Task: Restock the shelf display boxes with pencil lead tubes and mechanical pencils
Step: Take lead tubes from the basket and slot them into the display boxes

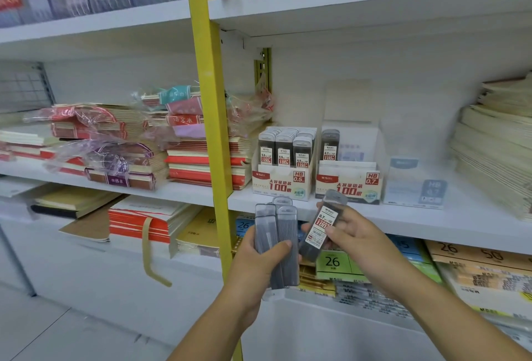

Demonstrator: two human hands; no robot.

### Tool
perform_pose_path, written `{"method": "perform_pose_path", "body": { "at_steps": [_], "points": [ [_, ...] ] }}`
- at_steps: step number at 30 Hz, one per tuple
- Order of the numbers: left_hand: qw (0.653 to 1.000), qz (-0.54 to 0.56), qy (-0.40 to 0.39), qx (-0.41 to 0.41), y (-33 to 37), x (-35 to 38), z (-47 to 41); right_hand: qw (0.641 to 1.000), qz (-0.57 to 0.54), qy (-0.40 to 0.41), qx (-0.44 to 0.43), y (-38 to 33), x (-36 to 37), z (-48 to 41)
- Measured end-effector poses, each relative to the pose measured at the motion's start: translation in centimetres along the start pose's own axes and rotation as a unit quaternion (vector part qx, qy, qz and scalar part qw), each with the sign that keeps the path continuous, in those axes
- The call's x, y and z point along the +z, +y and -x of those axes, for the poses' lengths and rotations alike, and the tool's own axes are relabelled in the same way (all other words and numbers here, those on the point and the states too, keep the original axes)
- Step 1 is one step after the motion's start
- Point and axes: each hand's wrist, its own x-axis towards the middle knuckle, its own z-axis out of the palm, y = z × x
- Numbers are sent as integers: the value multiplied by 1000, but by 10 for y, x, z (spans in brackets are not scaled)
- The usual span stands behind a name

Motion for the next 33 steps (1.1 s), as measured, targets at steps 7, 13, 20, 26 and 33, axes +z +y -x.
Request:
{"method": "perform_pose_path", "body": {
  "at_steps": [7, 13, 20, 26, 33],
  "points": [
    [1000, 13, -9, 15, 7, 0, -5, 992, -70, 96, -47, -1, -6, -8],
    [997, 44, -9, 63, 31, 2, -23, 965, 25, 202, -165, -58, -37, -27],
    [991, 95, -3, 91, 50, 24, -48, 889, 332, 203, -243, -115, -84, -97],
    [989, 105, -12, 101, 51, 35, -59, 840, 475, 132, -225, -103, -86, -128],
    [990, 104, -10, 97, 51, 35, -58, 864, 454, 92, -195, -110, -85, -143]
  ]
}}
